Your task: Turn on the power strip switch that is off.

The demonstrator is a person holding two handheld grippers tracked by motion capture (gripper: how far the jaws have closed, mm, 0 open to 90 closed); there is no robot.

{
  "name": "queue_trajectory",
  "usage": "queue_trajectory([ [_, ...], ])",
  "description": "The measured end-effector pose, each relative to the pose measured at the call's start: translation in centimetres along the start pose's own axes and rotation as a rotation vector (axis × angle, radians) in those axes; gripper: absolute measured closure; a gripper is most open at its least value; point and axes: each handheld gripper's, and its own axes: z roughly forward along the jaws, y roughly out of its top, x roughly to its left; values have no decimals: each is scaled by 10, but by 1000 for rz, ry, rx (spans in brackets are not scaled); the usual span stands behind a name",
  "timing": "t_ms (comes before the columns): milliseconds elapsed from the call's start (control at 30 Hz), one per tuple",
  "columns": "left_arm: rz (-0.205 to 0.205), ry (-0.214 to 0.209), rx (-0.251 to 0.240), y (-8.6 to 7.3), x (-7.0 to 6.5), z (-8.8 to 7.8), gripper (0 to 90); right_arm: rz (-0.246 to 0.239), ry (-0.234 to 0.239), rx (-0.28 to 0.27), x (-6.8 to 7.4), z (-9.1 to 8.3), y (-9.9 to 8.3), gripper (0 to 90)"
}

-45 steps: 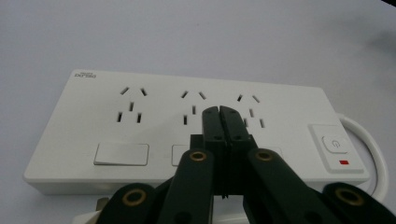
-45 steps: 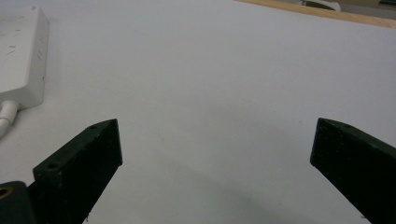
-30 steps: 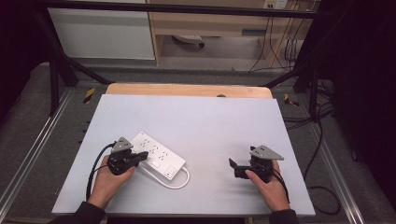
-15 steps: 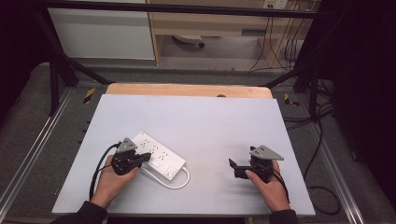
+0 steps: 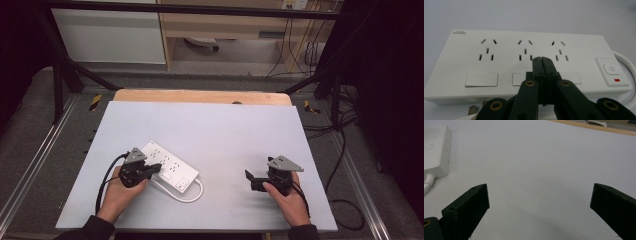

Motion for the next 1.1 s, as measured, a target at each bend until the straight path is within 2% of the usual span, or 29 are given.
queue_trajectory([
  [1100,6,3,5,-1,0,1,900,-5,-1,3,0,0,0,26],
])
